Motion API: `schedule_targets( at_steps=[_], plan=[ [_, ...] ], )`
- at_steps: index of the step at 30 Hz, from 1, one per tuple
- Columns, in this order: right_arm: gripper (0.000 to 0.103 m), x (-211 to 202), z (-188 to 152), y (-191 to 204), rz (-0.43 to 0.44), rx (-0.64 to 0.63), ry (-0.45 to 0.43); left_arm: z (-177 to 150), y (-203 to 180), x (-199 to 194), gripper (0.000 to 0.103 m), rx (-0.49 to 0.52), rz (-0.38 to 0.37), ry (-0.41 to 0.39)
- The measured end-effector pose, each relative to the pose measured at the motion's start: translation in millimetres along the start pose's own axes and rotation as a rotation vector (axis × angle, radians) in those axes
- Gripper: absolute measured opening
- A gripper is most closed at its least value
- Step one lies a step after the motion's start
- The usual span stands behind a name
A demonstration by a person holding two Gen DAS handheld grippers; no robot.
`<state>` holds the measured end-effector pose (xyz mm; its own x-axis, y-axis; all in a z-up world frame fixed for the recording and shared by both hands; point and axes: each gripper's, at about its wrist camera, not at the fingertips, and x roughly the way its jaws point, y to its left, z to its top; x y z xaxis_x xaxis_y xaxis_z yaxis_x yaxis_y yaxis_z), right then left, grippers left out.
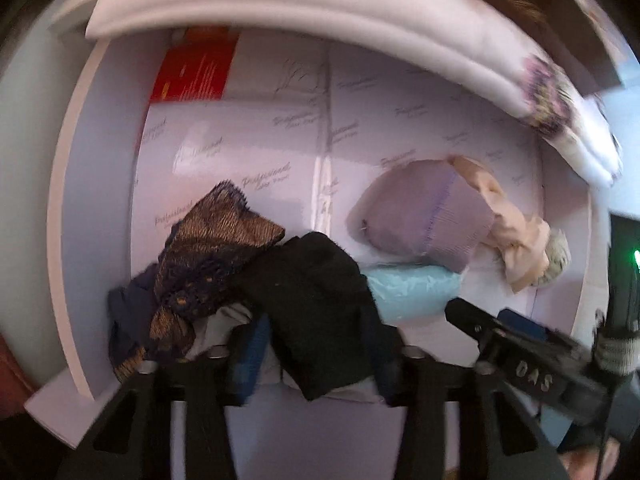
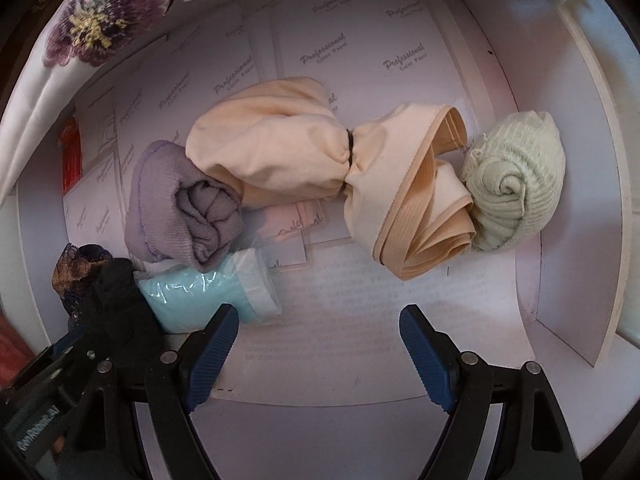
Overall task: Organize soft objects
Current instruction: 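Grasp the black knit garment in the drawer with the left tool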
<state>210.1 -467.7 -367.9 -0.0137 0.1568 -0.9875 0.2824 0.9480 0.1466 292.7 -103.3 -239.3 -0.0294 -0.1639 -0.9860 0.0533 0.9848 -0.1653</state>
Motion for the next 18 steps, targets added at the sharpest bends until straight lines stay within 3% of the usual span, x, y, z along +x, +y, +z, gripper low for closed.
schedule_targets(
  at_steps=[1, 5, 6, 10, 18],
  plan=[
    [0.083, 0.5, 0.0, 1.0, -0.002, -0.003, 0.0, -2.4, 0.0, -4.6, 0.025, 0.018, -0.004, -0.018],
    [0.082, 0.6, -0.3, 5.7, -0.01, -0.013, -0.005, -15.7, -0.6, -25.2, 0.016, 0.06, -0.063, -0.06],
    [0.082, 0.5, -0.3, 6.3, -0.009, -0.012, -0.006, -18.8, -1.8, -30.3, 0.007, 0.071, -0.071, -0.071],
    [0.082, 0.3, -1.7, 11.1, -0.017, -0.021, -0.012, -30.7, -7.2, -57.7, 0.007, 0.103, -0.127, -0.123],
    [0.081, -0.6, -5.9, 16.8, -0.035, -0.042, -0.026, -35.1, -10.0, -87.2, 0.007, 0.146, -0.103, -0.197]
  ],
)
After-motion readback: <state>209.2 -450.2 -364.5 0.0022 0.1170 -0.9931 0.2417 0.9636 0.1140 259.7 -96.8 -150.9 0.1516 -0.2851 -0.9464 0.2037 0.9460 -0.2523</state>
